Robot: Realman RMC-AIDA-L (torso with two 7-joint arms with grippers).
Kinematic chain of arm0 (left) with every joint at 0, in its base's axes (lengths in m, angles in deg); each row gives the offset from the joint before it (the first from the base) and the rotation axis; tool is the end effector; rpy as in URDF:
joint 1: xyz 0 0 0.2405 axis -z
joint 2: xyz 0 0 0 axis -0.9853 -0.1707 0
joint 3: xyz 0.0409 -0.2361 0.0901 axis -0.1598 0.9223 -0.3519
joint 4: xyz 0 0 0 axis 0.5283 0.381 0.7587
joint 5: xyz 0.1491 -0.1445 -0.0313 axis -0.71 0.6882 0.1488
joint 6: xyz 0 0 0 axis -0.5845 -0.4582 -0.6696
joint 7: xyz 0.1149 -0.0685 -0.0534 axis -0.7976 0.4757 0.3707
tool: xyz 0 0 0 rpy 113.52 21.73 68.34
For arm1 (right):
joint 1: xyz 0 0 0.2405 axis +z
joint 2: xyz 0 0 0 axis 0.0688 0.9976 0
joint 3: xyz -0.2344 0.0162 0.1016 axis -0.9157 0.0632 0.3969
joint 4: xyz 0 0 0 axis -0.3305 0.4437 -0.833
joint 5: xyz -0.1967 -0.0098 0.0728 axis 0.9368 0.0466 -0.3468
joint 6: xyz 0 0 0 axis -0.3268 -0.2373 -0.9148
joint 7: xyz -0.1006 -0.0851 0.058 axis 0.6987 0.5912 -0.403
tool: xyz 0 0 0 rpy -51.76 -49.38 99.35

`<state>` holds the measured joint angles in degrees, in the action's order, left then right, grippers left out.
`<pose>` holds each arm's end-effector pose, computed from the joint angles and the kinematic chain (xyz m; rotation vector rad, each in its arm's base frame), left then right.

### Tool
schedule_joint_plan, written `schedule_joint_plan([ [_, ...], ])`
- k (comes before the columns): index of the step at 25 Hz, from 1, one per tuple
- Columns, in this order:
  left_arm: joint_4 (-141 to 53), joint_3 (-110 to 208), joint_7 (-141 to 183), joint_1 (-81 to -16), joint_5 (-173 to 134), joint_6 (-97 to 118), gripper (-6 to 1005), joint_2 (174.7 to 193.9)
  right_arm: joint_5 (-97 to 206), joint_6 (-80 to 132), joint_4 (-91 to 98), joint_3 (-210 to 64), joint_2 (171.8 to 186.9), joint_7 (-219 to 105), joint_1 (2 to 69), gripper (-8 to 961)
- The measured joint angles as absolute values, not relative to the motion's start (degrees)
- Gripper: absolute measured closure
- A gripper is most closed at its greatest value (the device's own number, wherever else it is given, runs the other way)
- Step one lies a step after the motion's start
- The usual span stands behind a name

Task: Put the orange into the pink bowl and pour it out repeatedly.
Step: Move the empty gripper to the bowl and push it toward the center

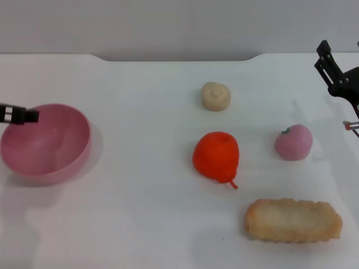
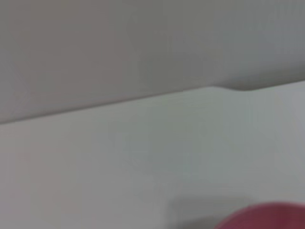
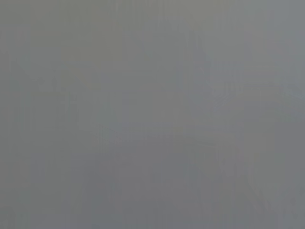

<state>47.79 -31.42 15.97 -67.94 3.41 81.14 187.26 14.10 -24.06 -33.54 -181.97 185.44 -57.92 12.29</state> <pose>-0.2529 0.3459 0.0686 -1.8128 -1.0765 0.2012 0.2736 0.3076 -0.0165 -1.5915 0.4789 0.8802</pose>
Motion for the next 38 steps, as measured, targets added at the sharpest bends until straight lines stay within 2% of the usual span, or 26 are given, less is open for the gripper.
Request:
schedule_joint_plan([
  [18,40.2,-32.7,15.9,-66.9,6.0,79.3,254,187.26,14.2,-24.1,-33.3,-182.0,185.36,-57.9,12.8,178],
  [38,43.2,-33.4,19.4,-65.5,-3.9,80.1,273,187.34,14.2,-24.1,-33.5,-182.0,185.35,-57.9,12.8,190],
])
